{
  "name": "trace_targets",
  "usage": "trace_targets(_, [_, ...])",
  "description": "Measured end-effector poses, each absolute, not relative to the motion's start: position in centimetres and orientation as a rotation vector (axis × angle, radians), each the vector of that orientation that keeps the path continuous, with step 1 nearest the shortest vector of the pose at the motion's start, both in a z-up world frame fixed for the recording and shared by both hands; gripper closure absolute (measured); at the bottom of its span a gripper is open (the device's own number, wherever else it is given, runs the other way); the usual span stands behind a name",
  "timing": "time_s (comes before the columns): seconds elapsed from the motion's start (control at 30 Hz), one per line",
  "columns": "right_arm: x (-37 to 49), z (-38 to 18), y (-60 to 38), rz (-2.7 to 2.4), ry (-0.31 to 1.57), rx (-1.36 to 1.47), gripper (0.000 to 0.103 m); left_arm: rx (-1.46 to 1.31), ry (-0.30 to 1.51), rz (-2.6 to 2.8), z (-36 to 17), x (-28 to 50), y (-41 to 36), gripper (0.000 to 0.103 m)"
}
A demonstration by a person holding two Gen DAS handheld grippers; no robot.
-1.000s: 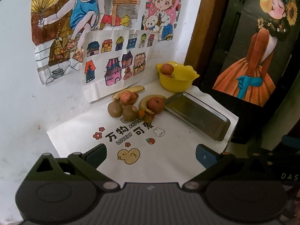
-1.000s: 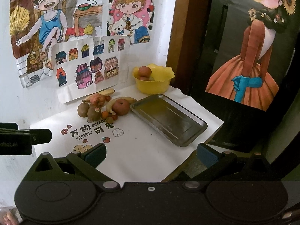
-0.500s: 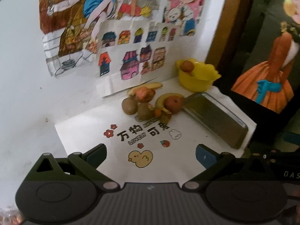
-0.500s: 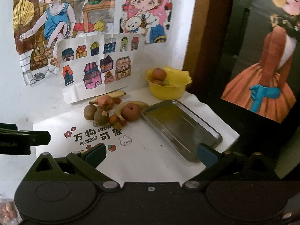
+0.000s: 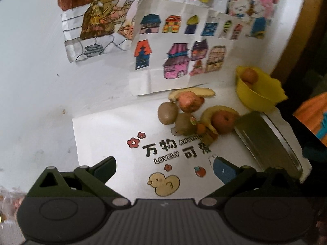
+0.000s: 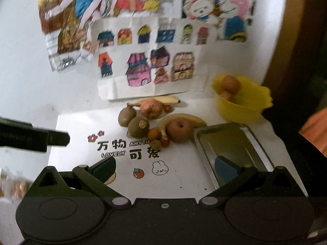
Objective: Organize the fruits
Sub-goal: 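Move both tools down toward the fruit pile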
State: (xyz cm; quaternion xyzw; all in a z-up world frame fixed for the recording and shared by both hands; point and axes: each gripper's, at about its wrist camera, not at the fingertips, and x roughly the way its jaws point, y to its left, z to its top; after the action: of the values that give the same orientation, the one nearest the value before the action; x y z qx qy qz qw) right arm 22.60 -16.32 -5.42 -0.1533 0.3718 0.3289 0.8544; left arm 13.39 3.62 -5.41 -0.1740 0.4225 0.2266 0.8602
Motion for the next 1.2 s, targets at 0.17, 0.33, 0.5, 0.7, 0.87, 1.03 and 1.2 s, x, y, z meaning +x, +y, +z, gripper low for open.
trace_targets(0.17, [26.2,-8.2,-14.9,0.782,0.823,-0.368,0.001,-0.398,0.889,0.561,-7.4,15.6,3.9,0.0])
trace_targets(0.33, [29.3,-11.9,-14.0,0.865,0.816,-0.41,0.001,-0.391,0.908,0.607,-10.5,18.1,4.0,0.0])
trace_targets(0.5, [32.5,-15.8,-13.7,0.898,0.761,-0.483,0.003,-0.372,0.913,0.602,-14.2,21.1,4.2,0.0])
trace_targets(0.7, [36.3,-19.5,-13.6,0.929,0.695,-0.515,0.008,-0.355,0.882,0.599,-17.2,24.4,4.2,0.0])
trace_targets(0.87, [38.3,-21.1,-13.3,0.955,0.66,-0.528,0.012,-0.373,0.878,0.612,-19.0,26.5,4.1,0.0])
trace_targets(1.03, [39.5,-22.2,-12.7,0.964,0.633,-0.552,0.018,-0.409,0.874,0.645,-20.5,27.5,4.6,0.001])
trace_targets(1.2, [40.1,-22.7,-11.8,1.001,0.618,-0.571,0.018,-0.448,0.864,0.646,-21.5,27.6,5.1,0.006])
